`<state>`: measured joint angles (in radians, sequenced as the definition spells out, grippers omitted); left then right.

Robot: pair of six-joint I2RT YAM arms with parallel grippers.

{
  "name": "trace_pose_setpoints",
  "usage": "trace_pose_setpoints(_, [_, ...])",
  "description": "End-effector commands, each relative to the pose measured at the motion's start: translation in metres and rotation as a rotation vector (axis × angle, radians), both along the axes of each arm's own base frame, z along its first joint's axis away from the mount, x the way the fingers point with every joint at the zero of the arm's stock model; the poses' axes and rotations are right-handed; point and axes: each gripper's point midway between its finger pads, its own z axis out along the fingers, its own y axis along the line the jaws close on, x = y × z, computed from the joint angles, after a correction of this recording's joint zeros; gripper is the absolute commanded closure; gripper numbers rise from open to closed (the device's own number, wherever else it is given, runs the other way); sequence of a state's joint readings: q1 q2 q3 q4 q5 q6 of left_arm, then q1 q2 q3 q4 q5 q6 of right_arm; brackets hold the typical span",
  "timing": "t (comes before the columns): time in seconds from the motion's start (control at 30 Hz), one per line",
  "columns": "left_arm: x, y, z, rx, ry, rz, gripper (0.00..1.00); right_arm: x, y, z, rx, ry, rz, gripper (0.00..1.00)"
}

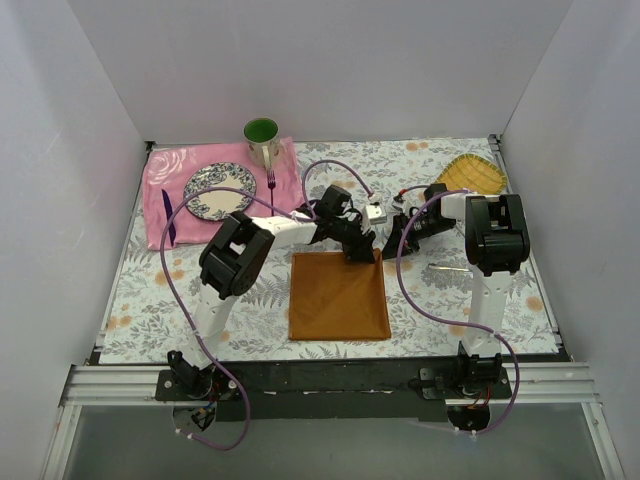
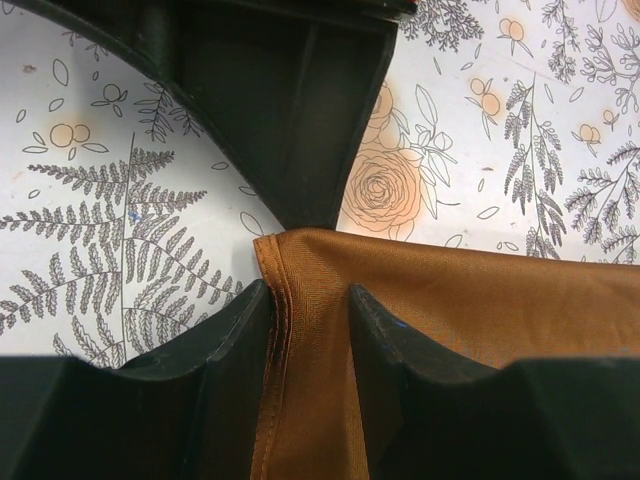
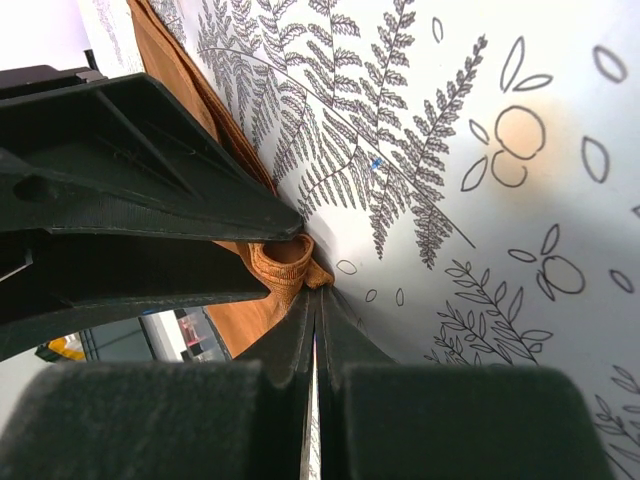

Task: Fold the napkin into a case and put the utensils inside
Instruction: Smooth out the lower triangle-folded napkin at the center of the board.

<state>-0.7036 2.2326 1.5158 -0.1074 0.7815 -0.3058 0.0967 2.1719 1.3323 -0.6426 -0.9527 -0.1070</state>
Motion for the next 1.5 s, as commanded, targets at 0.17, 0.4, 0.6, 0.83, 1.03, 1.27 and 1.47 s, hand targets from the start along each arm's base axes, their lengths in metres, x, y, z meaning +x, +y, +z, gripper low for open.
trace_pose_setpoints(0.17, [-0.022,0.013,0.006,0.036,0.01,-0.027,0.59,0.009,-0.004,-0.008,-0.055,-0.067,0.008,0.99])
trace_pose_setpoints(0.4, [0.024,0.023,0.081,-0.052,-0.016,0.118,0.32,0.017,0.0,0.031,-0.012,-0.18,0.068,0.84])
trace_pose_setpoints(0.6, [0.042,0.079,0.13,-0.055,0.013,0.277,0.26,0.026,-0.011,0.05,-0.083,-0.228,0.117,0.65])
trace_pose_setpoints(0.83, [0.026,0.162,0.112,0.073,0.087,0.454,0.27,0.047,-0.019,0.057,-0.155,-0.296,0.122,0.46])
trace_pose_setpoints(1.03, [0.015,0.193,0.083,0.177,0.139,0.51,0.37,0.047,-0.004,0.052,-0.185,-0.308,0.177,0.42])
trace_pose_setpoints(1.27, [0.015,0.21,0.048,0.303,0.149,0.539,0.43,0.038,-0.002,0.033,-0.22,-0.297,0.256,0.49])
trace_pose_setpoints(1.47, [0.019,0.22,0.024,0.386,0.164,0.562,0.43,0.028,0.005,0.022,-0.236,-0.294,0.316,0.51])
